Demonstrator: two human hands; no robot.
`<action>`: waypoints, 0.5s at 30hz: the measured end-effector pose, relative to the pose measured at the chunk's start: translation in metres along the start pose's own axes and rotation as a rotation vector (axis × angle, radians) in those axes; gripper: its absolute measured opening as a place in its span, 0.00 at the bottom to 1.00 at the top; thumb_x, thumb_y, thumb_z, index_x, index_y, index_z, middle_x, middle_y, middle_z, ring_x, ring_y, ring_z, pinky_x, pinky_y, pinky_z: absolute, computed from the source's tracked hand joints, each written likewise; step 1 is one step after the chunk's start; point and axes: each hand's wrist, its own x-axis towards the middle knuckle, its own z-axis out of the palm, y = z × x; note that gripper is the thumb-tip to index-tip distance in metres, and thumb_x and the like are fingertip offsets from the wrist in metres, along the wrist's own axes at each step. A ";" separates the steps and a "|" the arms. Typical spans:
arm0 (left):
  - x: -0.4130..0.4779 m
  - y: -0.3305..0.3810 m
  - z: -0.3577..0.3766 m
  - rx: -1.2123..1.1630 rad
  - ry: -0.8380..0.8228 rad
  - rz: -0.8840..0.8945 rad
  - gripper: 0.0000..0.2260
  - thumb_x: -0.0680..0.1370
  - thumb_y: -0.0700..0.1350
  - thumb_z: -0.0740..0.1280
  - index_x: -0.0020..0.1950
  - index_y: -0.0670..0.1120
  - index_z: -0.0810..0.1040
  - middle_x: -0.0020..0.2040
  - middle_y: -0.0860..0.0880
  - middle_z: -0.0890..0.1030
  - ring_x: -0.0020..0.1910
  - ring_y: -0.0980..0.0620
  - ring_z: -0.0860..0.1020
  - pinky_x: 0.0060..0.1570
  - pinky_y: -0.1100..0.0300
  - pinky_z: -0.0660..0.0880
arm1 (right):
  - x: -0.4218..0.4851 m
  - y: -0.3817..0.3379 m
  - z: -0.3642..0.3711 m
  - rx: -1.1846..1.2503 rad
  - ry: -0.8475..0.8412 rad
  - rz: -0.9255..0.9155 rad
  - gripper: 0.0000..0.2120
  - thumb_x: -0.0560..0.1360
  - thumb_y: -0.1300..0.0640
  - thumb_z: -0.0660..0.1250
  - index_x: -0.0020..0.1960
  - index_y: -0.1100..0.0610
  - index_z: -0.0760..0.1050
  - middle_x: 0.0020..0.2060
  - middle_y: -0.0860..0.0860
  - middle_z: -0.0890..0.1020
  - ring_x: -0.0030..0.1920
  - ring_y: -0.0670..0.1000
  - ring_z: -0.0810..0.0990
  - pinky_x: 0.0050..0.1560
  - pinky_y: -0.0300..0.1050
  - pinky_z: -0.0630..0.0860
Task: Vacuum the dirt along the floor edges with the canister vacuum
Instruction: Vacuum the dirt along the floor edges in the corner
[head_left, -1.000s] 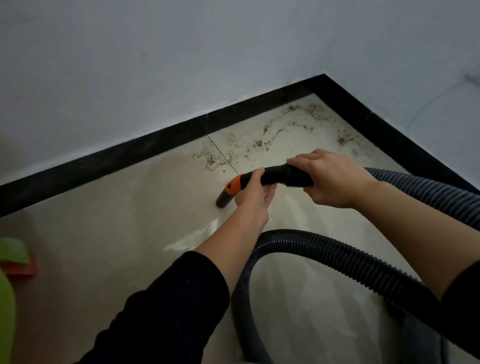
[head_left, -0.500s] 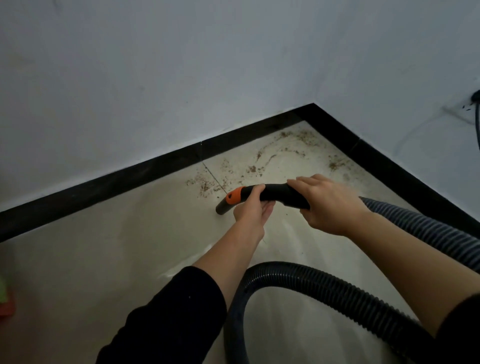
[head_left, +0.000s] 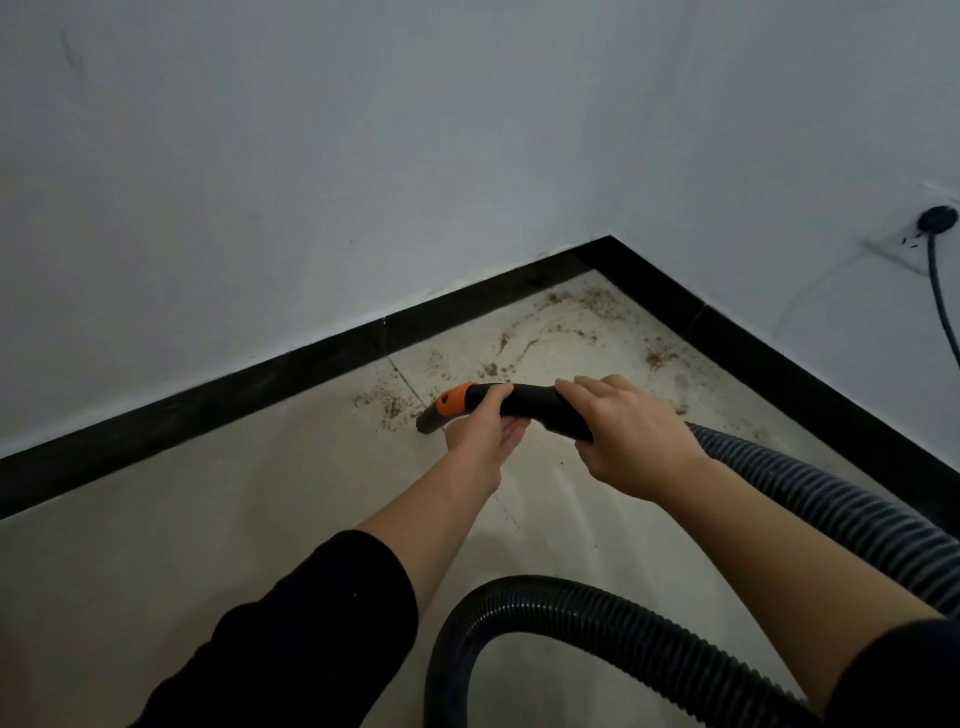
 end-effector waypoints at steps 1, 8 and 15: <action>0.001 0.002 0.001 0.012 0.003 0.005 0.16 0.75 0.42 0.73 0.58 0.35 0.76 0.51 0.38 0.84 0.42 0.49 0.83 0.36 0.65 0.79 | 0.001 0.000 0.000 0.002 0.004 0.002 0.22 0.76 0.56 0.63 0.69 0.51 0.65 0.57 0.47 0.76 0.54 0.51 0.73 0.47 0.42 0.73; 0.003 0.005 0.007 0.044 0.011 0.020 0.15 0.76 0.42 0.73 0.58 0.36 0.76 0.51 0.38 0.84 0.46 0.48 0.84 0.40 0.64 0.80 | 0.004 0.003 0.002 0.010 0.012 0.022 0.22 0.76 0.56 0.62 0.69 0.50 0.65 0.56 0.47 0.76 0.54 0.50 0.73 0.46 0.42 0.72; 0.006 -0.003 -0.004 -0.002 0.013 -0.005 0.10 0.76 0.41 0.73 0.50 0.38 0.76 0.50 0.38 0.83 0.44 0.49 0.83 0.52 0.60 0.79 | 0.001 -0.007 0.008 -0.014 -0.044 0.023 0.25 0.77 0.55 0.62 0.72 0.53 0.62 0.61 0.48 0.74 0.58 0.52 0.72 0.53 0.44 0.74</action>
